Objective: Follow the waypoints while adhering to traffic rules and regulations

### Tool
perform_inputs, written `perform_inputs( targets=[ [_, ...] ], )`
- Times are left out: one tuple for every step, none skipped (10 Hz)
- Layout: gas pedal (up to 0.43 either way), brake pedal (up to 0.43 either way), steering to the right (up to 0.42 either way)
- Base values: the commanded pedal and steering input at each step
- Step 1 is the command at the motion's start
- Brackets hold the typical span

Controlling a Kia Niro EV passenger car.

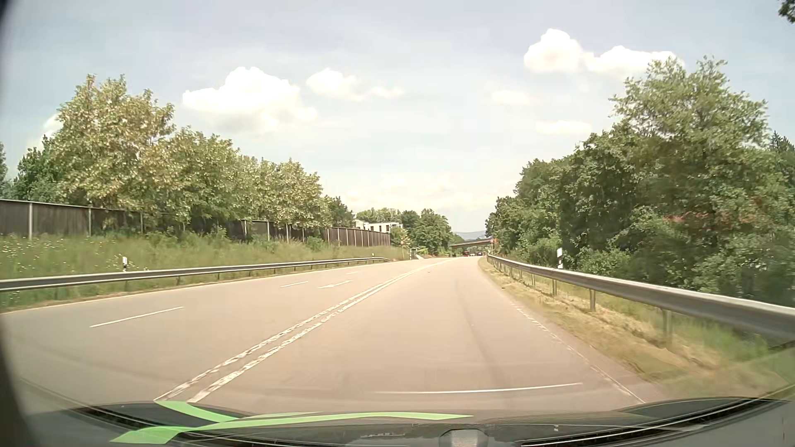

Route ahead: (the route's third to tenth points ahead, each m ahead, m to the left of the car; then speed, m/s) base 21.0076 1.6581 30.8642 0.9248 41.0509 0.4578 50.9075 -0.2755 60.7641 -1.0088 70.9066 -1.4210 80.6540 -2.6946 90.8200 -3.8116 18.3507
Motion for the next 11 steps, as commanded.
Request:
perform_inputs(
  targets=[
    [0.110, 0.000, 0.011],
    [0.110, 0.000, 0.011],
    [0.110, 0.000, 0.011],
    [0.110, 0.000, 0.011],
    [0.110, 0.000, 0.010],
    [0.110, 0.000, 0.010],
    [0.110, 0.000, 0.010],
    [0.098, 0.000, 0.010],
    [0.098, 0.000, 0.010],
    [0.098, 0.000, 0.010],
    [0.098, 0.000, 0.009]
  ],
)
